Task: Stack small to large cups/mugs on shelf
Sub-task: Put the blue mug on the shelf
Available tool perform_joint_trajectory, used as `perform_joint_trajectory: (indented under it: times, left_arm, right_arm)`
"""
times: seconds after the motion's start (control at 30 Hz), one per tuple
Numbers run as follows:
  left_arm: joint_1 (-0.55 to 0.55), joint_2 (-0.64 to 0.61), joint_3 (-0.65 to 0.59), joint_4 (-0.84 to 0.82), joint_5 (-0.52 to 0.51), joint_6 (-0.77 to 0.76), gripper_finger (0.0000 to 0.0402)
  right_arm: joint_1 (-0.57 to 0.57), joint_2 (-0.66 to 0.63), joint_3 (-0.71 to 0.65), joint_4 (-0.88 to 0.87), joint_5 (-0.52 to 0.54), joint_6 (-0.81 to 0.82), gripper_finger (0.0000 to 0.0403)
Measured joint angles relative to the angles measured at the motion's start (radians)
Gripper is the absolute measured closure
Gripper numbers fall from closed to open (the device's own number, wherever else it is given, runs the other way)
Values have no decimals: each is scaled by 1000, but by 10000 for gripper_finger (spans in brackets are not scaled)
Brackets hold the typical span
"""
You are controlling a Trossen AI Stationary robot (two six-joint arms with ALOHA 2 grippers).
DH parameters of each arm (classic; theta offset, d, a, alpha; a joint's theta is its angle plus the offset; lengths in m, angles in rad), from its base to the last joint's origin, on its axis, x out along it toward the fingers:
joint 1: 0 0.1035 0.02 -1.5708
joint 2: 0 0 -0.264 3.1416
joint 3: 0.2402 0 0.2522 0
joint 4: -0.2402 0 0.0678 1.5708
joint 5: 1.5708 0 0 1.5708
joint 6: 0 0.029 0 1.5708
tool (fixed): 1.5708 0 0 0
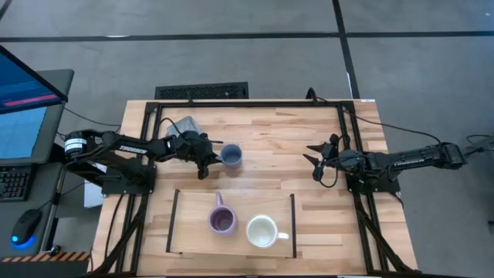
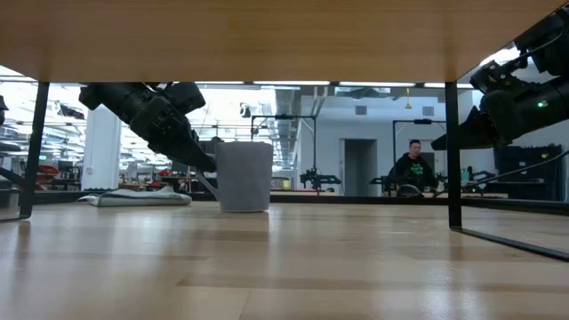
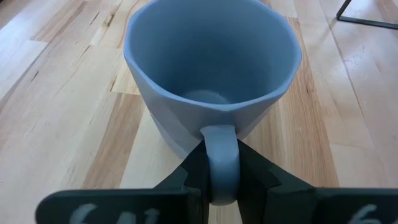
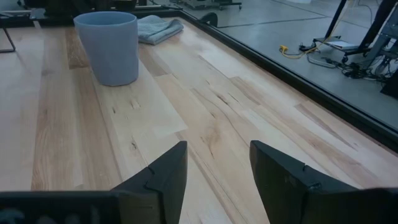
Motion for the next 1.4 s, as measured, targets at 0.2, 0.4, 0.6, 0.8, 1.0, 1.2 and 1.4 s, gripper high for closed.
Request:
perform_joint_trajectory:
  times: [0.2,0.4,0.6,0.8,1.0,1.2,1.4]
  left_arm:
    - [0,0,0,-5,1,0,367]
    - [0,0,0,-5,1,0,369]
    - [0,0,0,-6,1,0,369]
    - [0,0,0,-6,1,1,369]
    - [0,0,0,-6,12,7,369]
    - [0,2,25,-33,26,15,369]
    - [-1,-19,99,-200,-23,69,369]
  right_arm:
    - [0,0,0,0,0,0,207]
    - [0,0,0,0,0,0,207]
    - [0,0,0,0,0,0,207]
    - [0,0,0,0,0,0,207]
    - [0,0,0,0,0,0,207]
    - [0,0,0,0,0,0,207]
    - [0,0,0,0,0,0,207]
